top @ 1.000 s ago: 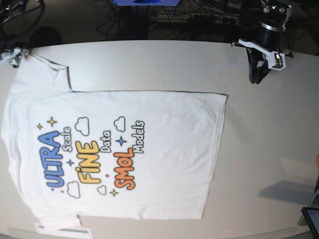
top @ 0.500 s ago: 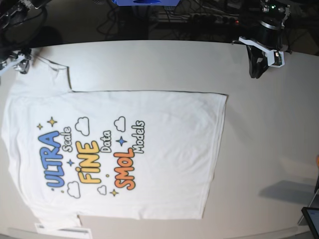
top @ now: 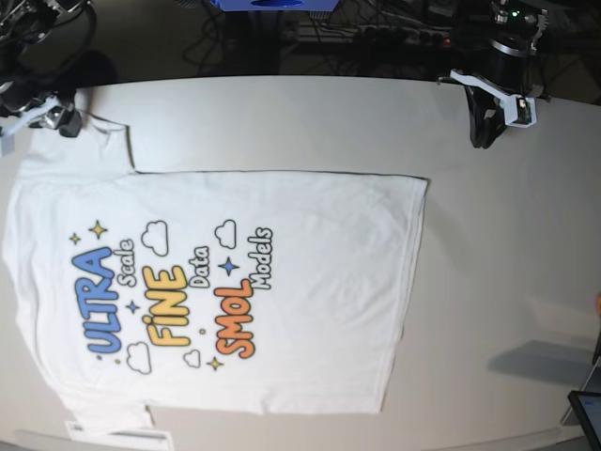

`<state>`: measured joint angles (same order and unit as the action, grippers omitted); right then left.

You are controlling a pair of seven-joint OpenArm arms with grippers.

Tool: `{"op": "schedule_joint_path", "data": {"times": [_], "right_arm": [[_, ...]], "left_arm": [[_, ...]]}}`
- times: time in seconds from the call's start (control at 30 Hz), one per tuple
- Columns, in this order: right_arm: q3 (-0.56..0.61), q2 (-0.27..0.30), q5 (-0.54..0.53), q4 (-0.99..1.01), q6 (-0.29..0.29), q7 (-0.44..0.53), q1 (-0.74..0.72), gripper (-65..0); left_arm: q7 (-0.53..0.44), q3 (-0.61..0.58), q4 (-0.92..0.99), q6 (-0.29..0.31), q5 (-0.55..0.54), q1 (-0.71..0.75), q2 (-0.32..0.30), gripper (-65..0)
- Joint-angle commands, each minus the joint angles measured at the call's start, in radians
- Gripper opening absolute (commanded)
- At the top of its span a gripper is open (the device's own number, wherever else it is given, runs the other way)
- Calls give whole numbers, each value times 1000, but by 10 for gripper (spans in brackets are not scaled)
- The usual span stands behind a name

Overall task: Fold the T-shirt properly
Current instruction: 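Lower the right gripper and grasp the shoulder edge beside the collar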

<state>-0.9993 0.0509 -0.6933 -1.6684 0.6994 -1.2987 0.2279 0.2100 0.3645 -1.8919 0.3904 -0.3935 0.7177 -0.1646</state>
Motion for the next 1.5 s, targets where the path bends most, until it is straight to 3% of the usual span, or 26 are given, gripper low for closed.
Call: {"op": "schedule_joint_path", "data": {"times": [0.0, 0.5, 0.67, 1.13, 1.47], "right_arm": [[-2, 7, 7, -9, -1, -19, 15, -162], [-30, 34, 8, -171, -1, -11, 37, -162], [-82, 36, 11, -144, -1, -11, 38, -162], [-77, 57, 10, 41, -1, 0, 41, -162], [-76, 51, 7, 46, -1, -9, 41, -162]], "left_arm": [[-30, 6, -15, -5, -8, 9, -11, -571], [-28, 6, -16, -5, -8, 9, -8, -571], [-28, 6, -16, -5, -8, 9, -8, -571], [-28, 6, -16, -5, -8, 10, -6, -571], [-28, 6, -18, -5, -8, 10, -6, -571]]}}
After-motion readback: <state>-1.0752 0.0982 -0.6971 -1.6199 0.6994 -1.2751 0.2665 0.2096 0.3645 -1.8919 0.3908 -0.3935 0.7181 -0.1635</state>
